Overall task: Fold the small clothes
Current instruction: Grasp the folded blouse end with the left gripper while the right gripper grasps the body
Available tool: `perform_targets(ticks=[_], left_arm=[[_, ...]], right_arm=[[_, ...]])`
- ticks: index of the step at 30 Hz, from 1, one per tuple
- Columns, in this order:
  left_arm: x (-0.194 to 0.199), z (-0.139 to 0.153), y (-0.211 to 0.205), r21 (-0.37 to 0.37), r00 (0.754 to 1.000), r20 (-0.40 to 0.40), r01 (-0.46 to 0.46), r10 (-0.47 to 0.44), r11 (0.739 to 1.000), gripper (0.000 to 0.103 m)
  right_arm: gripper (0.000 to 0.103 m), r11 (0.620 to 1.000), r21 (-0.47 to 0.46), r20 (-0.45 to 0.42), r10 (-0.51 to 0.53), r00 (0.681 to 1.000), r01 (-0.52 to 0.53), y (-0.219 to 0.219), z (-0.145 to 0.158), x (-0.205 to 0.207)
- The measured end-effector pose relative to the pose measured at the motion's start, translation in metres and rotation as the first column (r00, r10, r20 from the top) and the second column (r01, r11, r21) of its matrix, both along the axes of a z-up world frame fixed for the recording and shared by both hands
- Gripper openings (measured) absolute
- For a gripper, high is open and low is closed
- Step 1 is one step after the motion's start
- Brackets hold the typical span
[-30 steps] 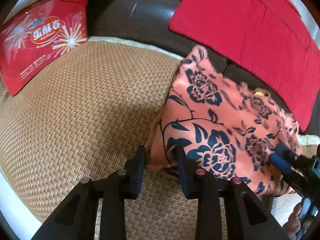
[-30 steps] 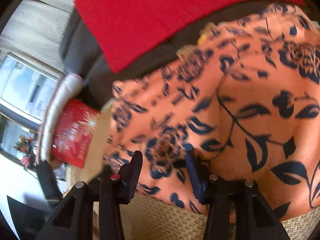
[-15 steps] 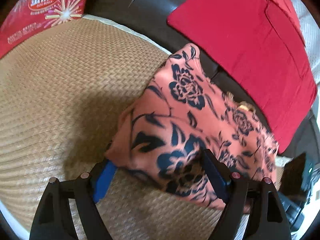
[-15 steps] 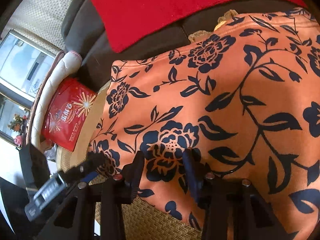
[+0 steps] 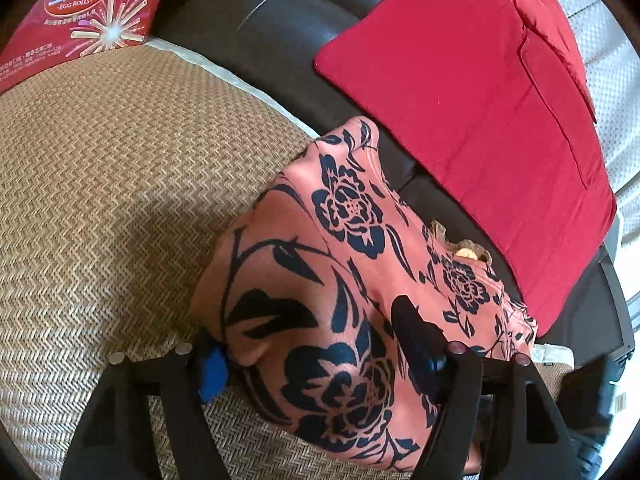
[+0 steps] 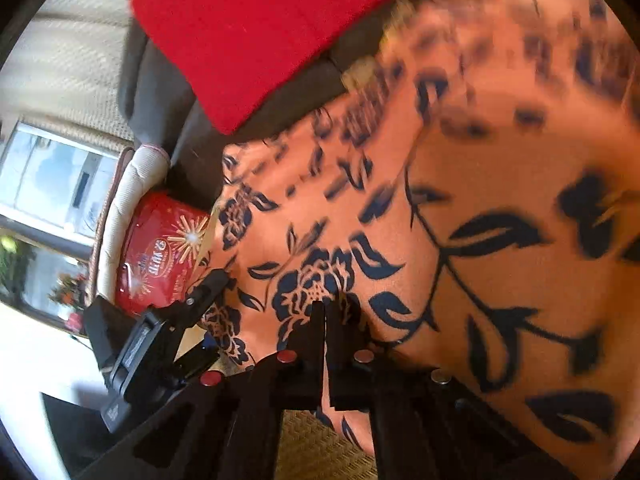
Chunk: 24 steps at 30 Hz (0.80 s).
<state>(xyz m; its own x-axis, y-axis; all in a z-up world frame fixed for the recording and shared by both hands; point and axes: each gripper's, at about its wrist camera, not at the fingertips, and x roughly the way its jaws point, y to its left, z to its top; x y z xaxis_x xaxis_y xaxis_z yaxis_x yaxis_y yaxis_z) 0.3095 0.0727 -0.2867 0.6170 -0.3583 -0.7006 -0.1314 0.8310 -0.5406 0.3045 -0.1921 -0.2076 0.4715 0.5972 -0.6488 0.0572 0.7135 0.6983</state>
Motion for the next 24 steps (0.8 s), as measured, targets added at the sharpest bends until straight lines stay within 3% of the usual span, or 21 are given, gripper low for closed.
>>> perform_targets(ticks=[1, 4, 6, 8, 13, 24], left_arm=[[-0.004, -0.001, 0.004, 0.000, 1.000, 0.001, -0.005, 0.005, 1.000, 0.045], [-0.002, 0.002, 0.004, 0.005, 1.000, 0.013, 0.007, -0.007, 1.000, 0.034], [-0.003, 0.008, -0.004, 0.056, 0.999, 0.036, 0.022, -0.025, 0.998, 0.030], [-0.006, 0.016, -0.012, 0.079, 0.997, 0.064, 0.032, -0.037, 0.996, 0.028], [-0.016, 0.038, -0.019, 0.098, 0.991, 0.115, 0.051, -0.063, 0.994, 0.027], [-0.072, 0.080, -0.009, 0.204, 0.970, 0.184, 0.123, -0.161, 0.971, 0.026]], right_arm=[[0.008, 0.999, -0.040, 0.051, -0.007, 0.999, 0.009, -0.002, 0.013, -0.004], [0.008, 0.983, -0.135, 0.136, -0.104, 0.985, 0.123, -0.023, 0.036, -0.015], [0.006, 0.960, -0.207, 0.085, -0.175, 0.981, 0.189, -0.040, 0.027, -0.015], [0.005, 0.976, -0.111, -0.006, -0.189, 0.982, 0.187, -0.054, 0.001, -0.011], [0.002, 0.983, 0.109, -0.038, -0.148, 0.988, 0.151, -0.072, -0.022, -0.012], [0.002, 0.981, 0.148, -0.051, -0.116, 0.992, 0.123, -0.065, -0.029, -0.036]])
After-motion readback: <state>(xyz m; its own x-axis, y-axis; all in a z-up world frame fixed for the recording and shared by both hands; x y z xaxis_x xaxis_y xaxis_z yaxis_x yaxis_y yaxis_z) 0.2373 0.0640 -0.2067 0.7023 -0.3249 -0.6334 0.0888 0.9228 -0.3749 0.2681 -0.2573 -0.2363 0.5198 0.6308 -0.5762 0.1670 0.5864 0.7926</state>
